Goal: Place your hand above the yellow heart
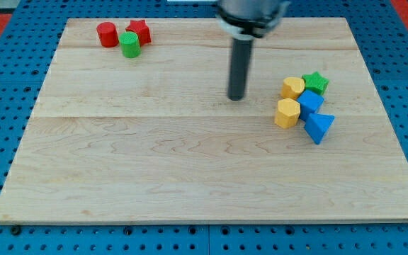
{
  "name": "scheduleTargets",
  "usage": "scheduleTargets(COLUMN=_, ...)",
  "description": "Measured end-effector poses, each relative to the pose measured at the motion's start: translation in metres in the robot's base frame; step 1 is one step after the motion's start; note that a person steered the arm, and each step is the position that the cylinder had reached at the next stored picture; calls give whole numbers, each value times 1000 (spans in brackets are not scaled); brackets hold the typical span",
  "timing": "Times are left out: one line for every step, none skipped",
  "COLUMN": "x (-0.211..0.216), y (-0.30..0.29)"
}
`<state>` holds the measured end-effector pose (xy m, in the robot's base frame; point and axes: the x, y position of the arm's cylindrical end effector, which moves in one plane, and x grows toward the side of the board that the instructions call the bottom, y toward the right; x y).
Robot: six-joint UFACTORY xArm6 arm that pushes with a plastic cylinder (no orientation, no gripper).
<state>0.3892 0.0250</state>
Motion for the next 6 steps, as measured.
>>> scheduleTargets(x=-28, y=-11)
scheduleTargets(x=-24, y=42)
scheduleTargets(x=-34, y=68)
scheduleTargets(x=-34, y=94)
scheduleTargets(x=-34, y=116)
scheduleTargets(x=-28, y=118)
